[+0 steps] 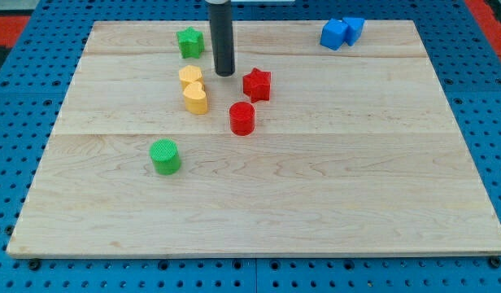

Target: Push the red and green blocks to the left of the board

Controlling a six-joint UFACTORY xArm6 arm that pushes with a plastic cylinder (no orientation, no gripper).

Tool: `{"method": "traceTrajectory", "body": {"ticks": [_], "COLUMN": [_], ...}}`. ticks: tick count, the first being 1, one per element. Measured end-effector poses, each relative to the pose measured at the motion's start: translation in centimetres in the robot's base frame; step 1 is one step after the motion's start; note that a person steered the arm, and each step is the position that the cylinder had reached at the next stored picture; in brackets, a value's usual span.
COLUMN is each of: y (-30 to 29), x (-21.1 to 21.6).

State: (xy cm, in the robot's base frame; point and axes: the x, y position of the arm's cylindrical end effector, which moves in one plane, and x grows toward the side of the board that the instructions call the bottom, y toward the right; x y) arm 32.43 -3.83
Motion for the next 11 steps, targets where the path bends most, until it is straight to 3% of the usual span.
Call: {"method": "traceTrajectory", "body": {"ticks": [5,8,9,10,11], "y": [2.9,10.9,8.4,8.2,2.8], "x": [0.6,4.2,8.3,8.4,8.4]}}
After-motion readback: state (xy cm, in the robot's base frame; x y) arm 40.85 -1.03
